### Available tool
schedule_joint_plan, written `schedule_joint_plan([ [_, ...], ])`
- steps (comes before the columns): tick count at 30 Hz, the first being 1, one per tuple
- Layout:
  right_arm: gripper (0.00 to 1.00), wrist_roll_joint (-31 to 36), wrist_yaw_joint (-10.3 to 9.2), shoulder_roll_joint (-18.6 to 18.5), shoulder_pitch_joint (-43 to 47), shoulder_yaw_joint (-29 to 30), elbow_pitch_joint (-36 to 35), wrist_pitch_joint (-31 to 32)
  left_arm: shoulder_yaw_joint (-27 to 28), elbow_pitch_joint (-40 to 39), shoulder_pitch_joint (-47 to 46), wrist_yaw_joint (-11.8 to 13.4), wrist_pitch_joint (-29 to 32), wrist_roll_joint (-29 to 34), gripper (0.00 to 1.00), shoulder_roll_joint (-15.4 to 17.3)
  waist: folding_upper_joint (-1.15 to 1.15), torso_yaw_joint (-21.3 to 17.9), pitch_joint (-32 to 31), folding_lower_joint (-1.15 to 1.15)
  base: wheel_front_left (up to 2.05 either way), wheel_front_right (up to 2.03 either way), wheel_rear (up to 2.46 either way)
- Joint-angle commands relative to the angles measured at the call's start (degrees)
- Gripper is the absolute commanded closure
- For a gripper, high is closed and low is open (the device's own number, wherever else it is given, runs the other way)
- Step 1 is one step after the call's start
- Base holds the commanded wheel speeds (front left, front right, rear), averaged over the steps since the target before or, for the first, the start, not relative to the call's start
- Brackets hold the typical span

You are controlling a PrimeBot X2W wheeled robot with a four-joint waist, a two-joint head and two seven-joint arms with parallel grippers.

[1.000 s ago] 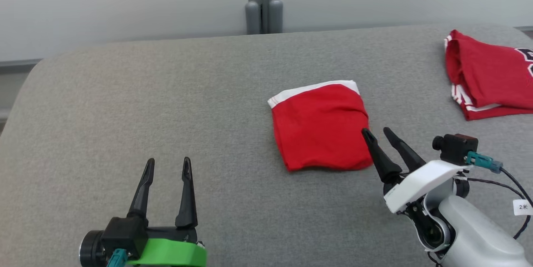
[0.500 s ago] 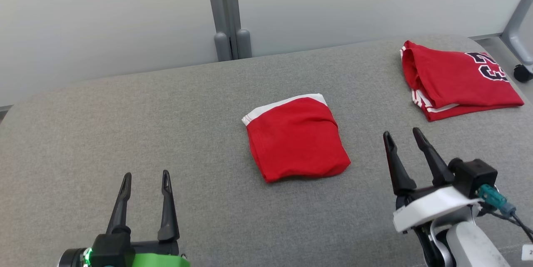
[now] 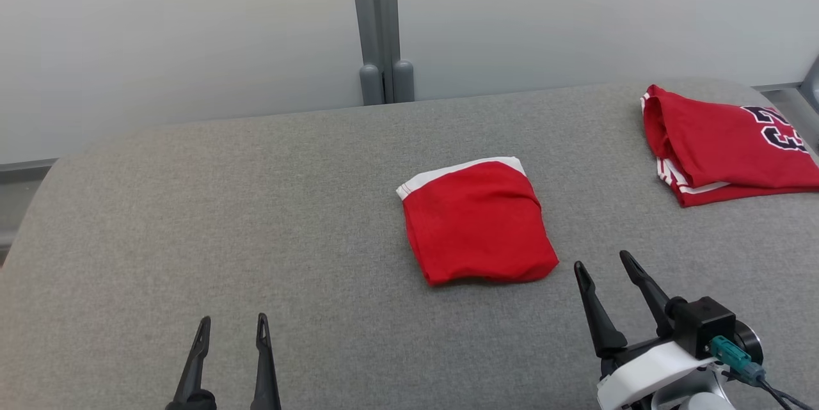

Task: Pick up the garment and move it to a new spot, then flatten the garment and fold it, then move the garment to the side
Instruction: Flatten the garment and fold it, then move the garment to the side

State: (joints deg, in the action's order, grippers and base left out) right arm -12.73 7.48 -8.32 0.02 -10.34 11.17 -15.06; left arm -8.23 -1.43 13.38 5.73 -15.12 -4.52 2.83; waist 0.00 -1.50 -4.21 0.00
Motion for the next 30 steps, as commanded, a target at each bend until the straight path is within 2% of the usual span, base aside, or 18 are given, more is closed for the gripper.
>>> schedule_joint_plan([
  [1, 0.0, 0.65, 0.01, 0.07, 0.82, 0.1, 0.05, -0.1, -0.05, 0.0, 0.53, 0.24, 0.0, -0.65, 0.0, 0.14, 0.0, 0.26, 0.02, 0.0, 0.0, 0.0, 0.0],
  [30, 0.0, 1.49, 0.01, 0.51, 1.87, 0.51, 0.81, -0.11, -0.61, 0.91, -0.53, 0.63, 0.0, -0.67, 0.0, 0.14, 0.0, 1.57, 0.08, 0.0, 0.0, 0.0, 0.0],
])
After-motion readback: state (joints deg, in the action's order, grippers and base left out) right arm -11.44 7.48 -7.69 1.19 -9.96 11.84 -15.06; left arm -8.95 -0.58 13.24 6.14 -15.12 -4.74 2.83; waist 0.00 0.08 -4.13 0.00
